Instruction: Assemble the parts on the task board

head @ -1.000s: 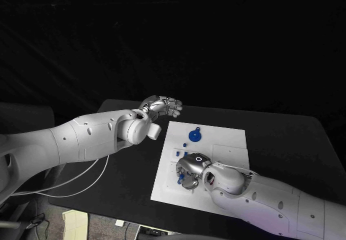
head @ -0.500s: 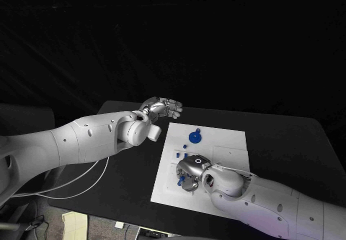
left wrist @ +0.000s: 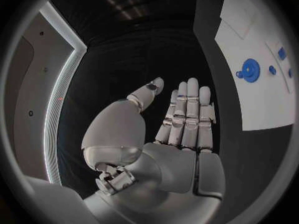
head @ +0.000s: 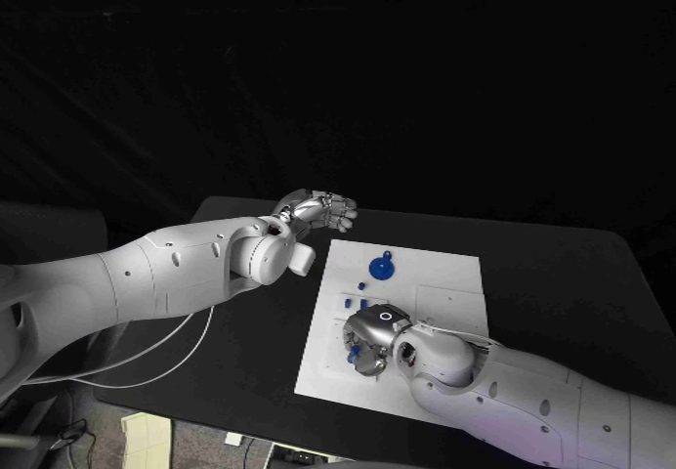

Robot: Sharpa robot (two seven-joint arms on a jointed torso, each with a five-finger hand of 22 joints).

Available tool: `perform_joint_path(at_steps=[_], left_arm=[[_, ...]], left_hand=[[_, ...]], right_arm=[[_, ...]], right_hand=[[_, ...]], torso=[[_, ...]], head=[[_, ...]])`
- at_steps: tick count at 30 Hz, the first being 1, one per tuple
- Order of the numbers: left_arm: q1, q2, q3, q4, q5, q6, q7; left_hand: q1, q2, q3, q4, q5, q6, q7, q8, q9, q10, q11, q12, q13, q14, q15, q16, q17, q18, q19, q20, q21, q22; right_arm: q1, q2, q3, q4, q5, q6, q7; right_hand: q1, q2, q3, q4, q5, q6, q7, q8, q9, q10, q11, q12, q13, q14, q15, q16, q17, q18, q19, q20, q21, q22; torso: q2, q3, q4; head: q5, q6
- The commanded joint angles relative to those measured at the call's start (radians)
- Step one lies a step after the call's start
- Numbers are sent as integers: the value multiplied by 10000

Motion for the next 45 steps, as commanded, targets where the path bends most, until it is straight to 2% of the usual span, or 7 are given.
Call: perform_joint_path(at_steps=[1, 5, 10, 17, 30, 41, 45], left_arm=[[13, 18, 8, 12, 50, 128, 58], [13, 14, 8, 8, 50, 121, 55], [13, 14, 8, 11, 50, 129, 49], [14, 15, 7, 8, 51, 129, 41], [14, -10, 6, 7, 51, 147, 4], [14, -33, 6, -18, 51, 149, 0], [13, -49, 6, -36, 51, 245, -17]], left_hand=[[-100, 23, -24, 57, -43, -80, -19, 33, -17, -56, -6, 57, -1, 66, -25, -47, 18, 161, 51, 51, -54, 11], [-100, 22, -24, 57, -43, -81, -19, 33, -17, -56, -6, 57, -1, 66, -24, -51, 22, 161, 51, 51, -55, 12], [-100, 20, -25, 57, -44, -81, -19, 34, -18, -57, -6, 57, -1, 67, -24, -55, 27, 161, 51, 52, -56, 13], [-101, 17, -27, 57, -45, -83, -18, 34, -18, -58, -5, 57, -1, 68, -24, -61, 33, 161, 51, 52, -58, 14], [-108, 11, -32, 63, -49, -88, -16, 35, -21, -63, -3, 57, -2, 70, -23, -76, 50, 159, 52, 54, -62, 17], [-109, 9, -33, 65, -50, -93, -15, 34, -23, -68, -2, 55, -3, 70, -22, -88, 61, 159, 51, 54, -66, 19], [-108, 8, -32, 65, -50, -96, -14, 33, -24, -70, -1, 55, -3, 71, -22, -92, 65, 160, 51, 54, -67, 19]], right_arm=[[-47, -18, -54, 45, 215, 539, 247], [-46, -31, -62, 51, 488, 523, 344], [-46, -24, -72, 48, 618, 445, 410], [-45, -23, -77, 35, 715, 183, 399], [-45, -50, -79, 36, 927, -248, 400], [-43, -284, -77, 271, 1235, -1179, 569], [-41, -426, -72, 473, 1389, -1500, 648]], right_hand=[[-20, 66, -8, -33, 64, 53, 5, -3, -1, 101, 23, -9, -6, -68, -4, 47, -20, 536, -58, -59, 40, 174], [-186, -6, -232, -40, 458, 23, 20, -27, -1, 67, 42, -35, -14, -110, 20, 41, -25, 536, -100, -38, 45, 175], [-532, -369, -765, 47, 1003, -231, 122, -172, -51, -198, 141, -192, -85, -165, 108, 27, -48, 536, -161, -32, 7, 148], [-573, -644, -1063, 208, 692, -584, 274, -376, -143, -566, 272, -393, -184, -150, 230, 87, -40, 536, -135, -82, 0, 129], [-414, -929, -1234, 357, 703, -1083, 492, -620, -257, -1096, 475, -609, -303, -333, 427, 115, -46, 536, -285, -89, -92, 121], [-202, -1272, -1481, 250, 691, -1486, 626, -760, -307, -1995, 787, -895, -539, -520, 723, 162, -60, 536, -418, -35, -167, 125], [-237, -1333, -1714, 194, 670, -1721, 570, -839, -328, -2316, 895, -889, -622, -653, 836, 183, -56, 536, -521, 26, -222, 123]], torso=[[-2, 3, -6], [1, 11, -8], [-1, 10, -6], [1, 11, -9], [0, 8, -4], [3, 12, 0], [1, 16, -10]], head=[[-5, -8], [-14, -19], [-21, -24], [-47, -12], [-57, -23], [-97, -11], [-121, 13]])
